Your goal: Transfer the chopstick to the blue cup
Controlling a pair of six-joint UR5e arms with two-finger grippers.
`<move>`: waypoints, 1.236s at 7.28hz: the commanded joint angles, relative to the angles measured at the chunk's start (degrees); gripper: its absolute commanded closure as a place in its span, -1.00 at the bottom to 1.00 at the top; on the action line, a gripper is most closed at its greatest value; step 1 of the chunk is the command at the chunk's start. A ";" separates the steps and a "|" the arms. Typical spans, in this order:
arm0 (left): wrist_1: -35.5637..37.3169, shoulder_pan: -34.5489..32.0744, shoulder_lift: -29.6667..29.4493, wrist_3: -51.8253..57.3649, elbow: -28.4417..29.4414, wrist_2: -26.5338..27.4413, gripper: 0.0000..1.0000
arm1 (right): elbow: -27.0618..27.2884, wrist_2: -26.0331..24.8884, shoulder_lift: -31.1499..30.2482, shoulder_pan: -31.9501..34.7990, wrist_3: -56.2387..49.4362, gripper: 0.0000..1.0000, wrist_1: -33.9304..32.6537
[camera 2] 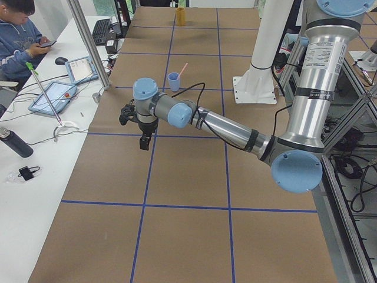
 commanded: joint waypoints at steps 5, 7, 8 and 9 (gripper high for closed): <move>0.00 0.05 0.01 -0.23 -0.02 0.00 -0.96 | 0.00 -2.85 -0.51 -0.33 -8.14 -1.00 -0.09; 0.00 -0.04 0.01 -0.14 -1.60 -0.01 -0.96 | -0.09 -2.33 -0.51 -0.33 -7.36 -1.00 0.00; 0.00 0.05 0.01 -0.23 -1.35 0.08 -0.96 | 0.00 -2.24 -0.51 -0.33 -7.27 -1.00 0.00; 0.00 -0.04 0.10 -0.32 -1.43 0.08 -0.96 | -0.09 -2.24 -0.51 -0.33 -7.27 -1.00 0.00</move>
